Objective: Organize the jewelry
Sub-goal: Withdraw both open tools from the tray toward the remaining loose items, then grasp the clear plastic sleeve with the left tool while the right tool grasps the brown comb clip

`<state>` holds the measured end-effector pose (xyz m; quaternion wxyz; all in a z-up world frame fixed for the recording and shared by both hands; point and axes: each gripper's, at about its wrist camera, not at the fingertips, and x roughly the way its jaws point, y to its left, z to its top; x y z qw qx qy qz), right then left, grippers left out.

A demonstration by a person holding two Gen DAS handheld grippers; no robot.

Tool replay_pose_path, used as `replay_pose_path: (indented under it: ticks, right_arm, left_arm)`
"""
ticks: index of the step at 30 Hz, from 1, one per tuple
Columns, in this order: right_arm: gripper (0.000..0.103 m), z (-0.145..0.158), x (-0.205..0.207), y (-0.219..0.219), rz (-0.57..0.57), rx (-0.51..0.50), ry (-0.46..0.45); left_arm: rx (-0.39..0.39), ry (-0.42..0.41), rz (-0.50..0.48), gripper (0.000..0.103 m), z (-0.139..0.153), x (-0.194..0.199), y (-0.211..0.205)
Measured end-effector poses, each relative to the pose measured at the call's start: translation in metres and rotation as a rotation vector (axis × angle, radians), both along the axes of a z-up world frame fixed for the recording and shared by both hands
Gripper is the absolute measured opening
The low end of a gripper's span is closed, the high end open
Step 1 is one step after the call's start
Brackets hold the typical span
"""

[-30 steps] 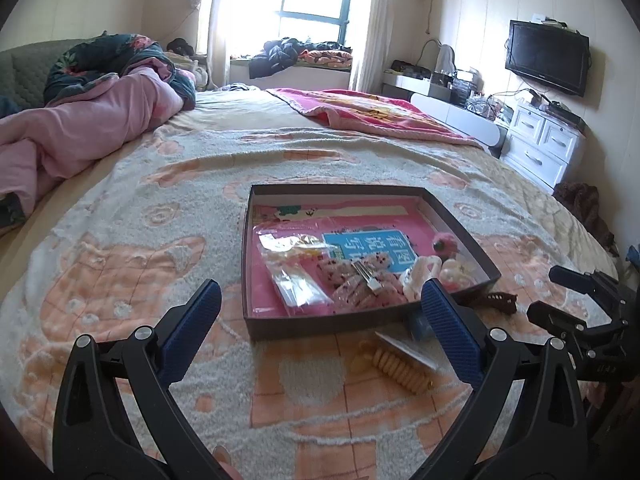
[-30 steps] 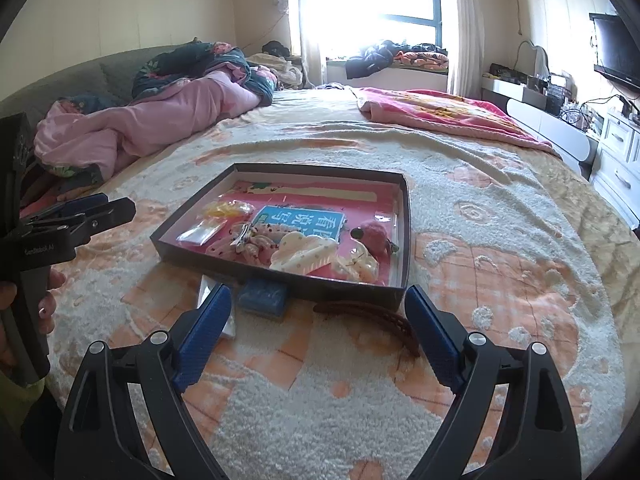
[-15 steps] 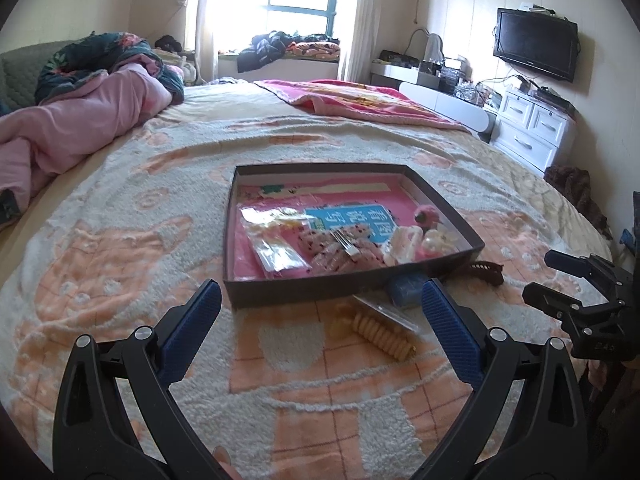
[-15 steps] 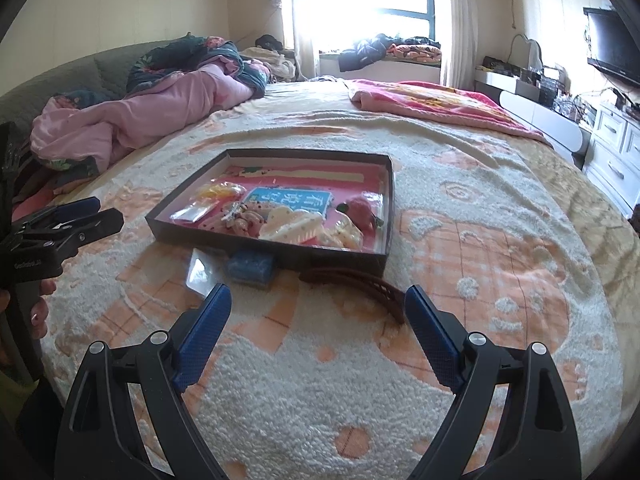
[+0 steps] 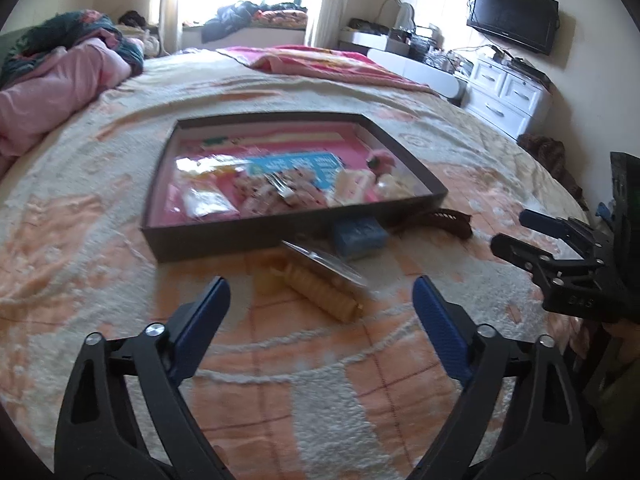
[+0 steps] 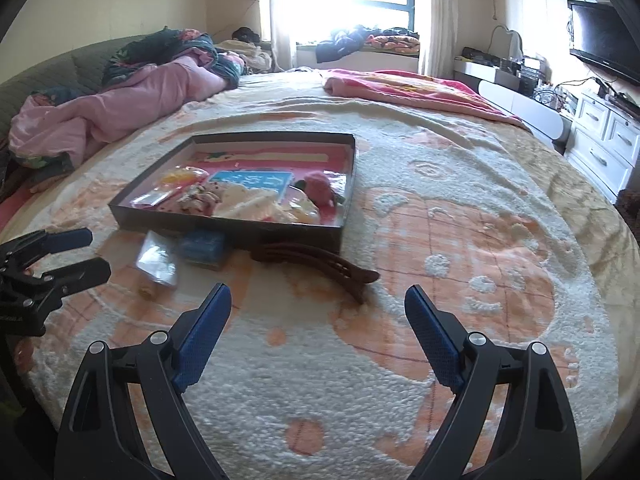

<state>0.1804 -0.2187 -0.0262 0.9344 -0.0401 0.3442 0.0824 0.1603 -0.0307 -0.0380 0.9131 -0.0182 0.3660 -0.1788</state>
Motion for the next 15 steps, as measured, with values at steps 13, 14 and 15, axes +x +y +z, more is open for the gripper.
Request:
replay_pose_path:
  ticks: [13, 14, 15]
  right_arm:
    - [0.086, -0.023, 0.04, -0.007, -0.023, -0.07, 0.055]
    - [0.086, -0.024, 0.044, -0.006, -0.018, -0.075, 0.058]
    - [0.086, -0.026, 0.05, -0.005, -0.013, -0.088, 0.062]
  left_arm:
    - [-0.075, 0.109, 0.005, 0.064, -0.02, 0.032, -0.018]
    - [-0.078, 0.113, 0.007, 0.063, -0.021, 0.034, -0.018]
    - [-0.08, 0.116, 0.011, 0.062, -0.021, 0.037, -0.019]
